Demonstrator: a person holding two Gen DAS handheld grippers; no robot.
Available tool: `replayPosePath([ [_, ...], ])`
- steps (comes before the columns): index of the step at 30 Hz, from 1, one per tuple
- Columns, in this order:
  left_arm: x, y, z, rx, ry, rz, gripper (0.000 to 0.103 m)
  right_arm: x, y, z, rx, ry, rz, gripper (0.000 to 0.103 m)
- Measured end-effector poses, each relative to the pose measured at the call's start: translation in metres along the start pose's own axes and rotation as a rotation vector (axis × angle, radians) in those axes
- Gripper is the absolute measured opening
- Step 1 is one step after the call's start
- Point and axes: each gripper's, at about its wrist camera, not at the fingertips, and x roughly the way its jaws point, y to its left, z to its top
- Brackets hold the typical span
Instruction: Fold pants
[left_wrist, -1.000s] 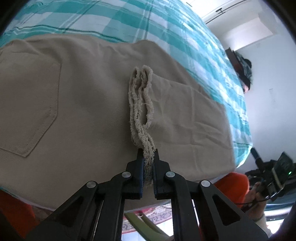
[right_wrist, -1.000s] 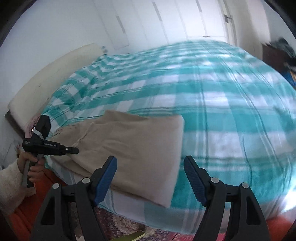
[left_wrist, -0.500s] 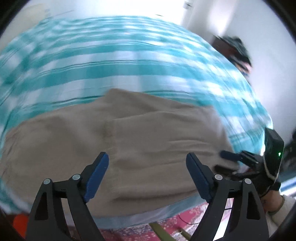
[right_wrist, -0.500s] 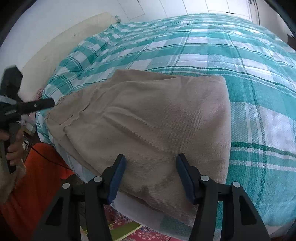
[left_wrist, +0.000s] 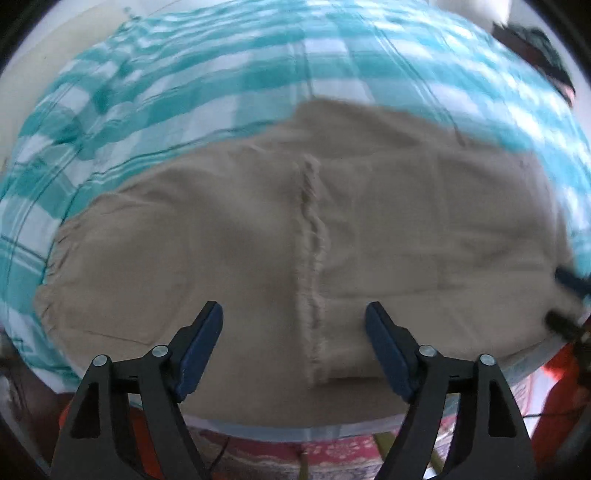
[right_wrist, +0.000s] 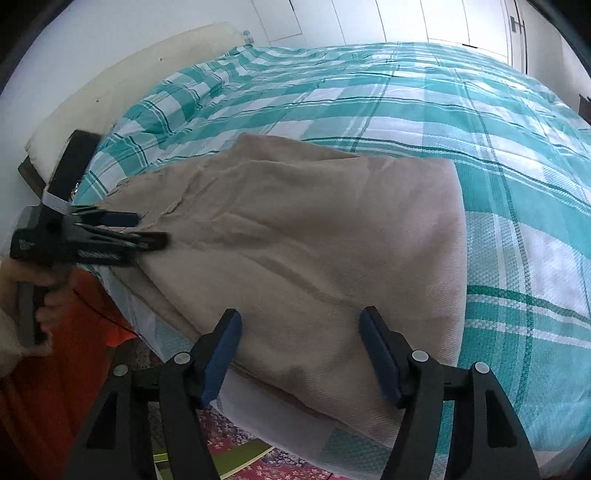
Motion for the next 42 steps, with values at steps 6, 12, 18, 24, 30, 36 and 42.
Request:
replayPosePath([
  [6, -0.012, -0.065, 0.061, 0.045, -0.073, -0.288, 0.088, 0.001, 0.006, -0.001, -0.023, 0.008, -0.010, 0.075],
  [12, 0.051, -0.135, 0.095, 0.159, -0.020, -0.104, 0.083, 0.001, 0.010, -0.004, -0.051, 0.006, -0.023, 0.075],
  [18, 0.057, -0.056, 0.074, 0.025, 0.006, 0.028, 0.085, 0.001, 0.009, -0.003, -0.056, 0.013, -0.021, 0.075],
  [24, 0.043, -0.007, 0.061, -0.079, -0.008, 0.071, 0.084, 0.003, 0.010, -0.003, -0.064, 0.013, -0.012, 0.080],
  [30, 0.031, -0.074, 0.036, 0.095, -0.015, -0.015, 0.086, 0.002, 0.014, -0.001, -0.079, 0.005, -0.030, 0.081],
  [36, 0.034, -0.045, 0.010, 0.090, -0.013, 0.065, 0.087, -0.015, 0.012, 0.005, -0.041, -0.020, -0.028, 0.080],
  [42, 0.006, -0.015, -0.003, -0.019, -0.083, -0.151, 0.088, -0.057, 0.013, 0.015, 0.007, -0.176, -0.077, 0.080],
])
